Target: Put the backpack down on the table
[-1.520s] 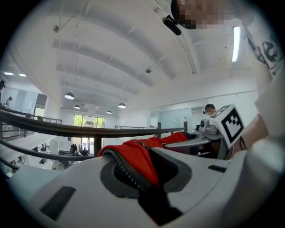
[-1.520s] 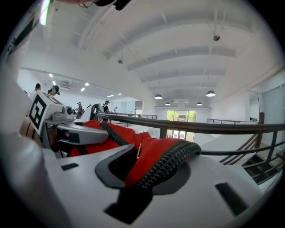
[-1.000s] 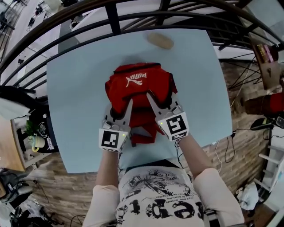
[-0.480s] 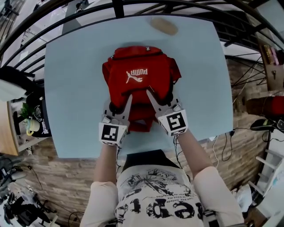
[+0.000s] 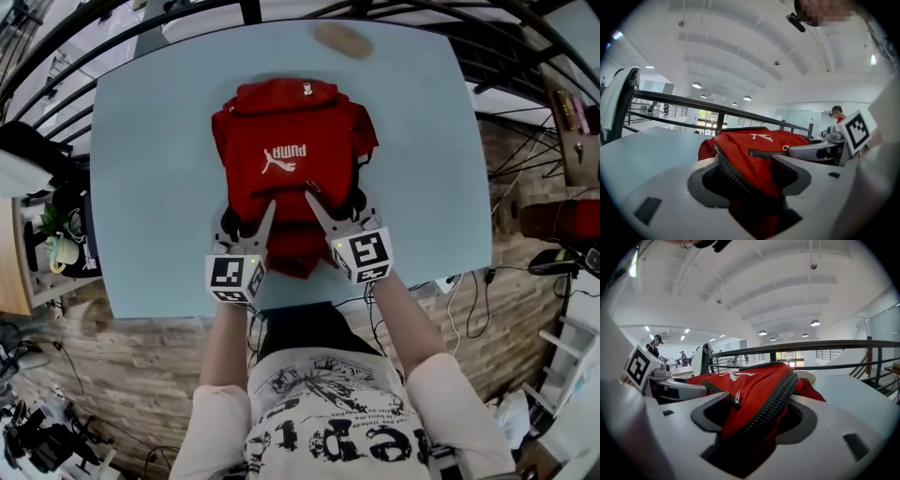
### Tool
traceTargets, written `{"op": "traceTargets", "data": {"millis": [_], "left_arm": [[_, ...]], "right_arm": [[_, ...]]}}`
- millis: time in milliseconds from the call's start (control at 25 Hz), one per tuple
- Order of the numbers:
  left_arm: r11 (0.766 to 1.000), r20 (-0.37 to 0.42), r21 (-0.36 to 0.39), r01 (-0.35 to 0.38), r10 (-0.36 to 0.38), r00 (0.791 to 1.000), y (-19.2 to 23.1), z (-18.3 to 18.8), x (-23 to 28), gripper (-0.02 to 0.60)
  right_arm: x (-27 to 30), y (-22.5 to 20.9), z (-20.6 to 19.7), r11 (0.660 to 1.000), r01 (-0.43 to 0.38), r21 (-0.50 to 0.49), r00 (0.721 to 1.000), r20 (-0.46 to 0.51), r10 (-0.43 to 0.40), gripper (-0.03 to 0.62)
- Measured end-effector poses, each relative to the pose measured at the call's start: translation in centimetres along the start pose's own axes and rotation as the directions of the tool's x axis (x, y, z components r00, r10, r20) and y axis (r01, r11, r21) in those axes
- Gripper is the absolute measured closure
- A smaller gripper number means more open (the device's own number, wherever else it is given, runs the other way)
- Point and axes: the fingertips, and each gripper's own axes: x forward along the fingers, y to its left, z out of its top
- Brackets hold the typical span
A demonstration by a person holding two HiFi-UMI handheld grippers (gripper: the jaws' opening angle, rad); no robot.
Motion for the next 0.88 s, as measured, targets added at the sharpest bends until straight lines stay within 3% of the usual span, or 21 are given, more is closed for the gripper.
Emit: {"op": "traceTargets", "data": {"millis": [240, 600, 760, 880], "left_arm": [[0.997, -0.04, 0.001, -0.072, 0.072, 0.997, -0.5, -1.6, -1.7, 0.296], [0.981, -0.048, -0.051, -0.187, 0.185, 0.982, -1.1, -1.4, -5.8, 0.284], [0.983, -0.032, -0.038, -0.179, 0.177, 0.984, -2.5, -0.5, -7.4, 0.285], [0.99, -0.014, -0.032, -0.138, 0.138, 0.99, -4.2, 1.3, -8.9, 0.287]], "right_arm": [[-2.2, 0.3, -1.6, 1.0, 0.025, 0.013, 1.0, -0.018, -0.025, 0.272], [-6.0, 0.6, -0.9, 0.999, 0.053, -0.011, 0.999, -0.008, -0.053, 0.267], [-7.6, 1.3, 1.2, 0.998, 0.059, -0.033, 0.998, 0.03, -0.058, 0.272], [-9.4, 2.0, 3.5, 0.994, 0.088, -0.066, 0.994, 0.068, -0.083, 0.327]]}}
